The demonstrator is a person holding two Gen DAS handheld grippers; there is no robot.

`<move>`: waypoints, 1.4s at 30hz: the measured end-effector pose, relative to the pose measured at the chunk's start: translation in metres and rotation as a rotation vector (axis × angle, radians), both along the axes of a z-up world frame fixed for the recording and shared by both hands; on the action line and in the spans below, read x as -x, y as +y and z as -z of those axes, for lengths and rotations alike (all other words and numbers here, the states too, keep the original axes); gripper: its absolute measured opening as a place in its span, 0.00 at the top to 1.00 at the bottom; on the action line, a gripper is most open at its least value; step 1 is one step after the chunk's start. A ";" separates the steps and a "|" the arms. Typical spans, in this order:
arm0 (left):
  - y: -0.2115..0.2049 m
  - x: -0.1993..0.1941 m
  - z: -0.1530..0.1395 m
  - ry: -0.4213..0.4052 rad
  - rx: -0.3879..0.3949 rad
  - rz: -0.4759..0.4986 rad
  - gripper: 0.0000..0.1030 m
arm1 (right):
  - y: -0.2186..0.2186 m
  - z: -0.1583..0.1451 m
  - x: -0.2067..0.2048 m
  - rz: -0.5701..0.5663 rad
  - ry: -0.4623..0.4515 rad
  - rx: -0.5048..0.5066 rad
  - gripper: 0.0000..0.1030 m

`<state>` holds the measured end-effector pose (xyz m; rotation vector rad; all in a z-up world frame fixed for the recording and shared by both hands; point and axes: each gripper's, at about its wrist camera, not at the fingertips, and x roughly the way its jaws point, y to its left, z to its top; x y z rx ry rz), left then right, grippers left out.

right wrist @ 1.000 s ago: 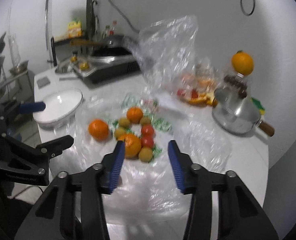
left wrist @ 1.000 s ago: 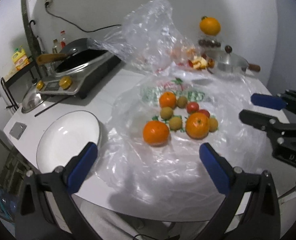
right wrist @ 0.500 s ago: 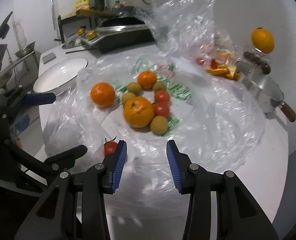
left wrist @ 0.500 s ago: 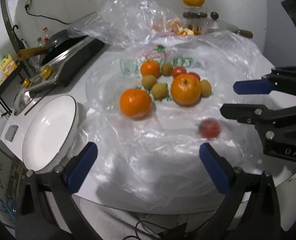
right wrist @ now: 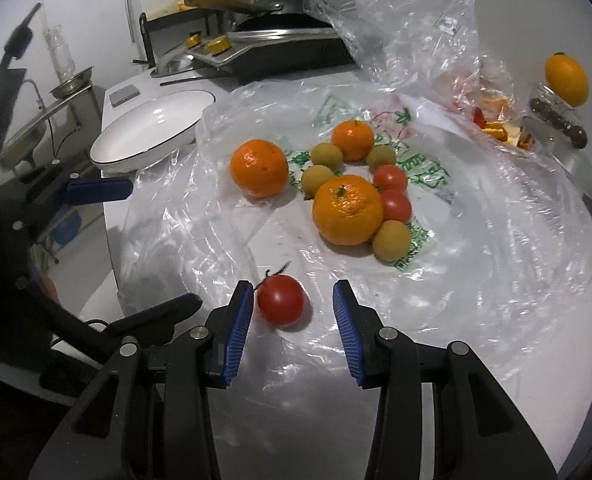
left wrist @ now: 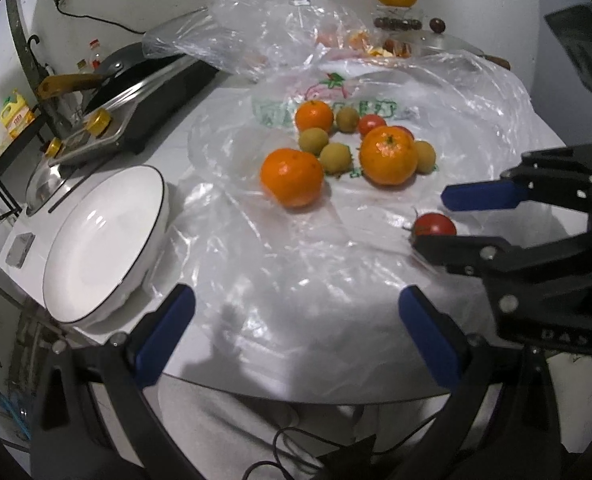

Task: Organize fruits
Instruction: 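Move the right tool down to the red cherry tomato and close on it, then grasp a mandarin orange with the left tool while the right tool holds the tomato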

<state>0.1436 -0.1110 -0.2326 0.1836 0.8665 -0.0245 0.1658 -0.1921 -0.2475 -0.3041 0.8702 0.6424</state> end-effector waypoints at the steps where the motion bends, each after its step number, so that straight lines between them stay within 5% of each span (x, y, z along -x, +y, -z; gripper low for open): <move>1: 0.002 0.001 -0.001 -0.002 0.006 -0.002 0.00 | 0.001 0.001 -0.001 0.001 0.004 -0.001 0.61; 4: 0.005 0.001 -0.005 -0.014 0.002 -0.004 0.00 | 0.002 0.008 -0.004 -0.005 0.033 -0.004 0.73; 21: -0.002 -0.034 -0.042 -0.155 -0.009 0.101 0.02 | -0.030 -0.018 -0.020 0.104 -0.039 -0.067 0.73; 30: -0.003 -0.065 -0.025 -0.098 -0.019 0.130 0.28 | -0.049 -0.027 -0.028 0.154 -0.072 -0.102 0.73; 40: -0.002 -0.083 -0.010 -0.058 -0.037 0.128 0.29 | -0.051 -0.023 -0.035 0.169 -0.063 -0.111 0.73; 42: -0.004 -0.085 -0.007 -0.051 -0.046 0.135 0.39 | -0.052 -0.022 -0.035 0.173 -0.063 -0.113 0.73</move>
